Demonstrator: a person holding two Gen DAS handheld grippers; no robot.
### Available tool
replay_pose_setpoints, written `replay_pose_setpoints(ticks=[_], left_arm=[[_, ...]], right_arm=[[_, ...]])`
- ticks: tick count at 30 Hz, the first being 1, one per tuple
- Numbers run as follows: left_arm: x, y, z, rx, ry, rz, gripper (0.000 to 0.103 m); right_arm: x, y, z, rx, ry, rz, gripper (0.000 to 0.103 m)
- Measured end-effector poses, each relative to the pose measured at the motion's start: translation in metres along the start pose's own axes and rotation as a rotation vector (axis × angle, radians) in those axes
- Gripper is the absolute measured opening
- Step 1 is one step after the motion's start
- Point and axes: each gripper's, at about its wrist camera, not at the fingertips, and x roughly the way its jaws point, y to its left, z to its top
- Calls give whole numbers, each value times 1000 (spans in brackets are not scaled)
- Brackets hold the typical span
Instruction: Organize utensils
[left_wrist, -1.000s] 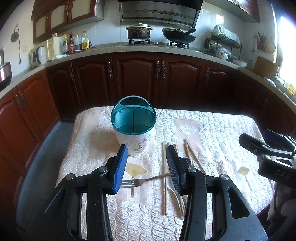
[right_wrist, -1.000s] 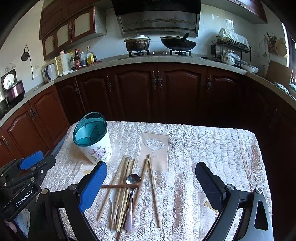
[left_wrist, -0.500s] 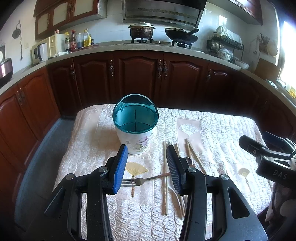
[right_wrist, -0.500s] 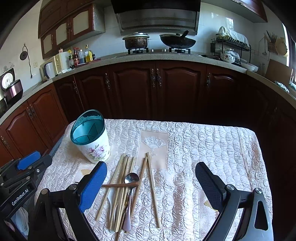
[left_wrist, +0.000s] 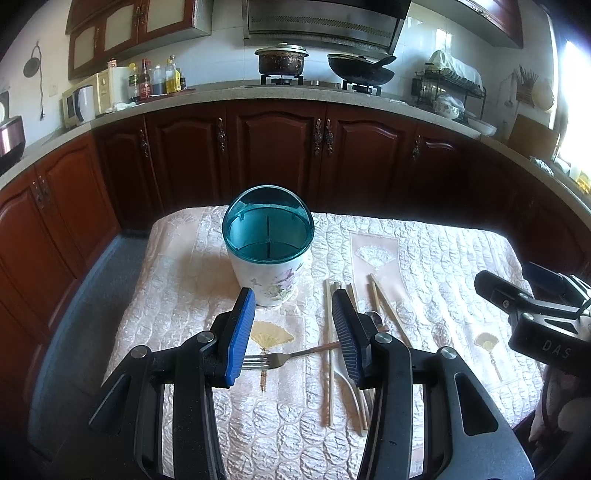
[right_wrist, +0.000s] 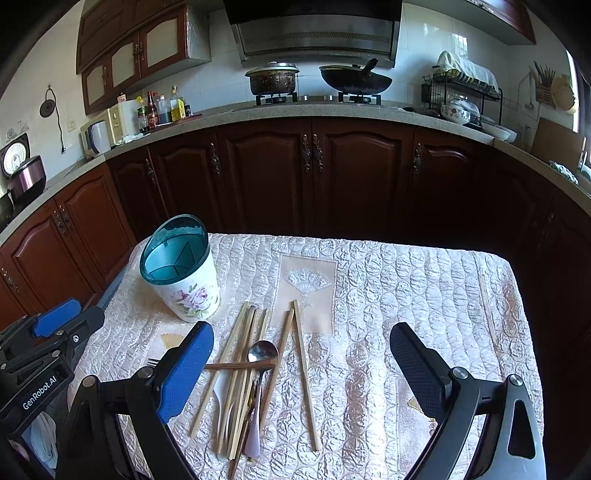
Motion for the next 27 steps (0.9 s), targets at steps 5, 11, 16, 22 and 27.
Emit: replay_pose_setpoints(ticks=[5,11,16,22,27], left_arm=[[2,-1,-2,3,12,4,43],[5,1,-2,0,24,7,43],[10,2,-3,-4,36,4,43],[18,11,-6,-38,77,-22,43],[31,44,-17,-126,159,-42,43]], right_arm=[[1,-2,-3,4,4,-1,96],[6,-1,-5,-1,19,5,96],[10,2,-5,-11,31,12,96],[20,5,-9,-19,58,28,96],[33,4,-20,-23,91,67,96]])
